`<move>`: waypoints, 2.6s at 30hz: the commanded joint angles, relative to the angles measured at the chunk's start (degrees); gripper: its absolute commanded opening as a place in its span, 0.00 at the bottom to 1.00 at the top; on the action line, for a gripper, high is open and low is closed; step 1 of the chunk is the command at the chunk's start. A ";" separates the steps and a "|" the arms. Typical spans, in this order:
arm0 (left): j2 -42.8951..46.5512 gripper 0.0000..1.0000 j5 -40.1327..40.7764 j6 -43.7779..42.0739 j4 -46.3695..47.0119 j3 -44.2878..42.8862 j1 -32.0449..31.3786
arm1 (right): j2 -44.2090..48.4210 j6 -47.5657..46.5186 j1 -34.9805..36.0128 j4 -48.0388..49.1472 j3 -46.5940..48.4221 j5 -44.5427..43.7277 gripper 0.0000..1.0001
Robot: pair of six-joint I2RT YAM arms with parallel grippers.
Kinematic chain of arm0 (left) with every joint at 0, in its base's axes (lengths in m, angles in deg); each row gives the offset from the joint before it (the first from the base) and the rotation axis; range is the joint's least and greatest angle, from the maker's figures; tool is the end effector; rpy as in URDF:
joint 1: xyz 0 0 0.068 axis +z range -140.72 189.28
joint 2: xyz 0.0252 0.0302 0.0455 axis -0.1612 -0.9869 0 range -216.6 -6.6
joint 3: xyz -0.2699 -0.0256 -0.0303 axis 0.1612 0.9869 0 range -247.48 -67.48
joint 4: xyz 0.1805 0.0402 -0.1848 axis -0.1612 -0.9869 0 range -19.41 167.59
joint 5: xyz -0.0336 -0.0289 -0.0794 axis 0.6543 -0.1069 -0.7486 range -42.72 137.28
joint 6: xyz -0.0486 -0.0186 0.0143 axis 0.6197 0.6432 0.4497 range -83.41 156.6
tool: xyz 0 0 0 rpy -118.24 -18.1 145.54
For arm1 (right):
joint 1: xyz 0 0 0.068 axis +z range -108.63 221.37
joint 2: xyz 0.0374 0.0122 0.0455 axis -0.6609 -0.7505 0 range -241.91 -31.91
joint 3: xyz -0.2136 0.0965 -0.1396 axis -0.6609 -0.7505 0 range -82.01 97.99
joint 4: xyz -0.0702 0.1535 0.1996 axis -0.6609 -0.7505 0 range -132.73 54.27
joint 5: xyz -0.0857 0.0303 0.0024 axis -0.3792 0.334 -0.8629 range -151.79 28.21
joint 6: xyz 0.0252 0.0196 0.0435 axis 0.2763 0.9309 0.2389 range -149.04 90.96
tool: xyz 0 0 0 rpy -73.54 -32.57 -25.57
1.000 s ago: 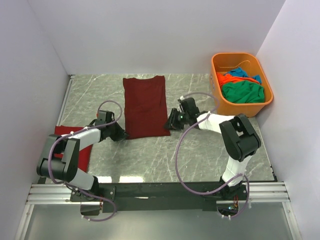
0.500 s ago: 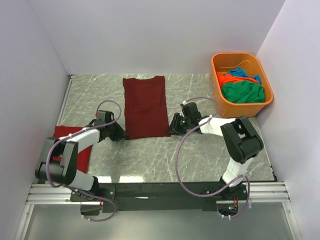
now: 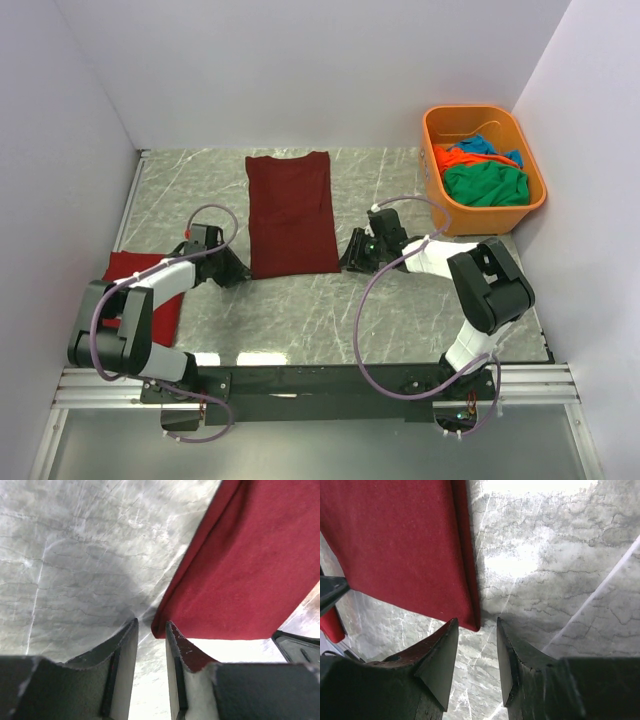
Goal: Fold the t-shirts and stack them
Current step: Fold the tshirt
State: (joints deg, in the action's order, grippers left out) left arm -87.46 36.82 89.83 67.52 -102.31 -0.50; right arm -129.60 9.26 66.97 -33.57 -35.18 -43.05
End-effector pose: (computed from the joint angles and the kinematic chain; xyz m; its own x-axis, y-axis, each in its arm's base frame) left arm 0.2475 -0.0493 0.1490 -0.7033 -0.6782 -0.2131 -0.4956 0.6827 -0.5369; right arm 0.2904 0.1518 0.1421 -0.9038 0.2177 -0.3684 -0.0514 0.7995 0.5985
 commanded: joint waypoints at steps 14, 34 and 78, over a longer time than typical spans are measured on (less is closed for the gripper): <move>-2.19 0.38 -0.45 1.17 5.41 3.80 -1.82 | -2.68 2.12 1.11 3.47 -2.88 -0.55 0.43; -0.45 0.01 1.67 3.37 4.71 4.59 -6.56 | -0.05 3.97 2.78 4.79 -5.69 -1.34 0.01; 11.81 0.01 3.52 5.13 -8.66 -14.10 -15.01 | 30.66 -1.47 2.09 -14.46 -0.71 -11.89 0.00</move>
State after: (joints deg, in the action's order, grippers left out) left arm -70.82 43.97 99.55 55.37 -110.33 -18.12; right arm -95.53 10.58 71.52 -49.68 -41.67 -55.86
